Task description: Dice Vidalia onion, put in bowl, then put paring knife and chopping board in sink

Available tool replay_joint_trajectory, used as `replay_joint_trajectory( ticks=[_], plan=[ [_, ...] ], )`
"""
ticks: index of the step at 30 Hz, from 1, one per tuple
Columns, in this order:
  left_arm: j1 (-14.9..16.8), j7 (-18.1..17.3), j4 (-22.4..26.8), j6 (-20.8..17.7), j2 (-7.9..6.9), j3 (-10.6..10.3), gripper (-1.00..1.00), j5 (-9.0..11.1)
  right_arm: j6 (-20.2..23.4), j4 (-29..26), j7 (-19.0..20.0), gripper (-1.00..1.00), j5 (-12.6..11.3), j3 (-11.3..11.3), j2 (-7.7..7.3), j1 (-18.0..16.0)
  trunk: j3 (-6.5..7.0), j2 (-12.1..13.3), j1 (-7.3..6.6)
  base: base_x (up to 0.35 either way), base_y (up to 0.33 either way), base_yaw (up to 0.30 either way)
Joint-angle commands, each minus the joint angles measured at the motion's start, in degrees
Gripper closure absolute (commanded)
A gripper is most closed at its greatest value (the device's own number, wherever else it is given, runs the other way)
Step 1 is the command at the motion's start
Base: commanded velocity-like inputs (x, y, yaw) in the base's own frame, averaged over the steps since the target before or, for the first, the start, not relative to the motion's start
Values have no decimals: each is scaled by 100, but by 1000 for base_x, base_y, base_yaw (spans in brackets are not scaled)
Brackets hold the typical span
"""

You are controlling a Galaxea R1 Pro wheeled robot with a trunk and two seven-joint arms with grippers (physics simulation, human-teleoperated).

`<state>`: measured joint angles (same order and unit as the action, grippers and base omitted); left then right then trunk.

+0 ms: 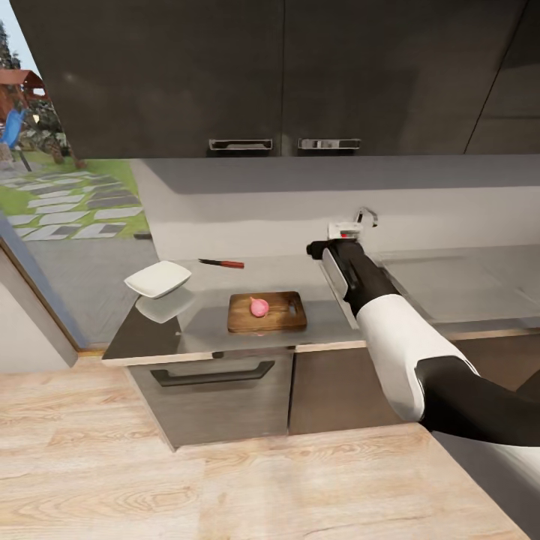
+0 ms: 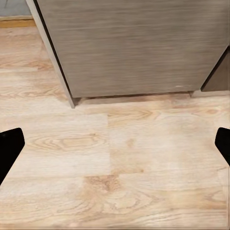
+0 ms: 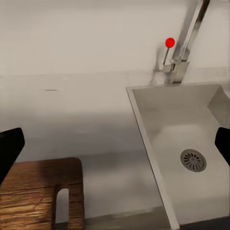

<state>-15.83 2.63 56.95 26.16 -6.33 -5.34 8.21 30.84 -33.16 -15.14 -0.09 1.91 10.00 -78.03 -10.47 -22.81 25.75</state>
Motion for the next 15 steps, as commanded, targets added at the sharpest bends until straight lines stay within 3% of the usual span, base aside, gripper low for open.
replay_joint_trajectory(
  ticks=[1, 7, 15],
  plan=[
    [1, 24, -11, 12, 17, -28, -100, 49, 16, 14, -16, -100, 5, 11, 0, -7, -11, -11, 4, 0, 0, 96],
    [1, 23, -127, 12, 135, -28, -100, 34, -14, 60, 7, -100, 8, 2, 0, -10, -11, -11, 4, 0, -15, 228],
    [1, 36, -156, 4, 158, -28, -100, 32, -25, 300, 33, -100, -16, 11, 0, 7, -11, -11, 4, 0, -235, 283]
  ],
)
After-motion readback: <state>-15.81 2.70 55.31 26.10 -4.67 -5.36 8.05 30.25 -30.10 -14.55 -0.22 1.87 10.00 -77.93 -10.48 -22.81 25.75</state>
